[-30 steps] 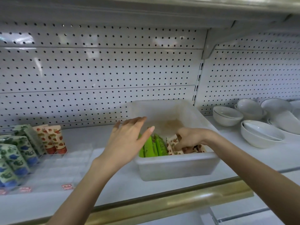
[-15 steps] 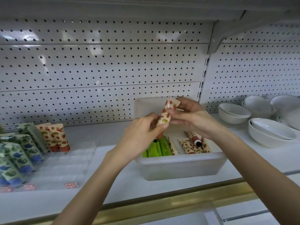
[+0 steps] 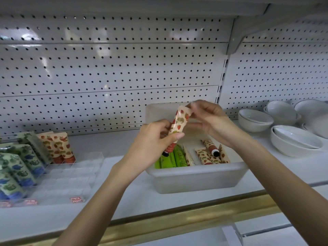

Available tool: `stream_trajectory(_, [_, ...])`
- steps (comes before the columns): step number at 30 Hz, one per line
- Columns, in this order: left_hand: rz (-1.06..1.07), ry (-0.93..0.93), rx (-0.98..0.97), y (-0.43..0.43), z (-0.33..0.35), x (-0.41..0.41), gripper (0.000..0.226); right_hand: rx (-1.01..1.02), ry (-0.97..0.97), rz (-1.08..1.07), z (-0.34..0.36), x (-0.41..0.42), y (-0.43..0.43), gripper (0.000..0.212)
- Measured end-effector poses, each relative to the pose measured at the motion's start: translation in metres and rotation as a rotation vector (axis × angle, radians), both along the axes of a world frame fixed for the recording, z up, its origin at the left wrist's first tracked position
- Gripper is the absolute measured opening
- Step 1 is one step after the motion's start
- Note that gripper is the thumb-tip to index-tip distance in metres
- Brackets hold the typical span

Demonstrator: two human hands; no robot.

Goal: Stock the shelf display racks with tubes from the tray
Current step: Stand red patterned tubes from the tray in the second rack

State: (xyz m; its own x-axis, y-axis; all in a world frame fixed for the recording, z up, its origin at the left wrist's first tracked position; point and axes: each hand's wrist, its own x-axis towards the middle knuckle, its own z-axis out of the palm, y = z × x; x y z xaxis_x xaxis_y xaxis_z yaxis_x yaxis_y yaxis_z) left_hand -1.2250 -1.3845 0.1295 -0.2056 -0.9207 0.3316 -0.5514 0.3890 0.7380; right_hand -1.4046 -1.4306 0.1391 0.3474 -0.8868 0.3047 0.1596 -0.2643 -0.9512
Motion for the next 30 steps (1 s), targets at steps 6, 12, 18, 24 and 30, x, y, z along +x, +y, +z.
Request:
stream_trajectory(6, [0.06,0.033,-0.06,0.003,0.007,0.016,0.019,-0.021,0.608,-0.244,0.006,-0.031,-0.026,0.016])
stream_trajectory(12, [0.064,0.055,-0.059,0.003,0.003,0.019,0.021,0.067,1.645,-0.25,-0.022,-0.026,-0.04,0.034])
stream_trajectory(18, [0.108,0.105,-0.067,0.0,0.005,0.032,0.017,0.217,1.697,-0.225,-0.033,-0.026,-0.044,0.047])
stream_trajectory(24, [0.145,0.157,-0.07,0.0,0.006,0.043,0.013,0.264,1.541,-0.097,-0.035,-0.026,-0.048,0.034])
stream_trajectory(30, [0.162,0.206,-0.078,0.0,0.006,0.055,0.009,0.22,1.269,-0.084,-0.027,-0.025,-0.048,0.02])
